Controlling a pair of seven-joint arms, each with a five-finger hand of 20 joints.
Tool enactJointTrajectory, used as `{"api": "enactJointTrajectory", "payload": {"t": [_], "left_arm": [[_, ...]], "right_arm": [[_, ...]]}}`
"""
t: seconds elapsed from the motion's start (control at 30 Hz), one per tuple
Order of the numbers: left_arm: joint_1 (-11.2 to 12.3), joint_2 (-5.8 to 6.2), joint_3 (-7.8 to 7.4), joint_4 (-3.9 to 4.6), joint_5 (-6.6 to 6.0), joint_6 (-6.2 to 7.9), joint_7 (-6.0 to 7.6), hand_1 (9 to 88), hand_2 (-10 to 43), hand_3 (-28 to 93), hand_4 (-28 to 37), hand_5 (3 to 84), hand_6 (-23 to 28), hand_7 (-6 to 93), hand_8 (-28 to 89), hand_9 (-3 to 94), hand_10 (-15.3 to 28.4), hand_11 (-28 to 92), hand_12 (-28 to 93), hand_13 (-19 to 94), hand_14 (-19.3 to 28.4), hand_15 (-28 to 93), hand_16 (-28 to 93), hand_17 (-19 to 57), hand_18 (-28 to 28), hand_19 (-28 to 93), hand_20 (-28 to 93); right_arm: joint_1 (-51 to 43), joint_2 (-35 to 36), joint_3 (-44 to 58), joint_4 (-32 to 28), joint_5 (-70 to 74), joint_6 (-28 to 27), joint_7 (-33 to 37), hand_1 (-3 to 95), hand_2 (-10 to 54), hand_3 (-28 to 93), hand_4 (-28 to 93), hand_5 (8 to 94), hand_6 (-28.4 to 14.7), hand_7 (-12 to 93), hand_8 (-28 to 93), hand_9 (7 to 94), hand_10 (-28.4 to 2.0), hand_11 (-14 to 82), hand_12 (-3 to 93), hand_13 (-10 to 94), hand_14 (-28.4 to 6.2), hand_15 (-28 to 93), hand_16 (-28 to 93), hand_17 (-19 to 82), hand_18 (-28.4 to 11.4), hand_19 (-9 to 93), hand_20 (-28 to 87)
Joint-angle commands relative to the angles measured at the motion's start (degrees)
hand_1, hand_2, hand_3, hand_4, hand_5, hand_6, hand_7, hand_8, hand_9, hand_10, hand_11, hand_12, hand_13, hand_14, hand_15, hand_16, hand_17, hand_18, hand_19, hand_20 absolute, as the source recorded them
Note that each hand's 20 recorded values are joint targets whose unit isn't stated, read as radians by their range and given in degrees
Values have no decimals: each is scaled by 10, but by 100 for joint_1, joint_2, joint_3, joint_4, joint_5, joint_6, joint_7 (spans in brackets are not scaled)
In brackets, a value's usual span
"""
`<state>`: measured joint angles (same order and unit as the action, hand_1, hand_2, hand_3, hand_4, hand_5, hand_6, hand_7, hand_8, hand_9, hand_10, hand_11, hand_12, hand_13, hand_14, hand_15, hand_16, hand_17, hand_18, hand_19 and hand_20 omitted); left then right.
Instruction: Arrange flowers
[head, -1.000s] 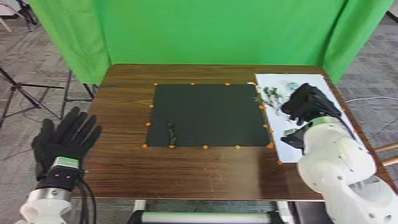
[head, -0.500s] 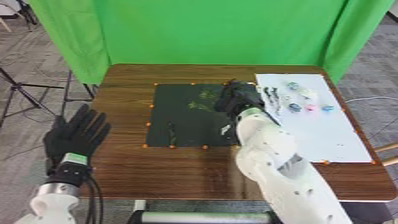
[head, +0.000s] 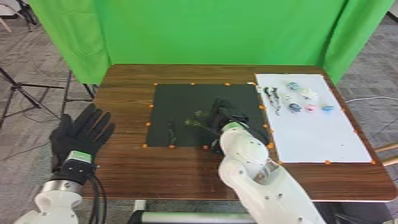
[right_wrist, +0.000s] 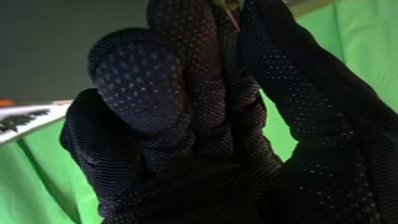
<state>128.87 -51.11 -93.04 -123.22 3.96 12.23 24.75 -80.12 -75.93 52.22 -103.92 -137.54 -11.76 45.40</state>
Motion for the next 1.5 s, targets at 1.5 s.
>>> {"api": "enactJointTrajectory", "payload": {"t": [1.5], "left_arm": [[242, -54, -18, -65, -60, 31, 326, 263, 135, 728, -283, 407, 73, 131, -94, 361, 128, 202, 104, 255, 134, 326, -85, -44, 128, 338, 94]], "right_arm": [[789, 827, 1092, 519, -269, 422, 510, 316, -88, 690, -174, 631, -123, 130, -70, 724, -217, 189, 196, 798, -111, 539, 295, 592, -194, 932, 511]]}}
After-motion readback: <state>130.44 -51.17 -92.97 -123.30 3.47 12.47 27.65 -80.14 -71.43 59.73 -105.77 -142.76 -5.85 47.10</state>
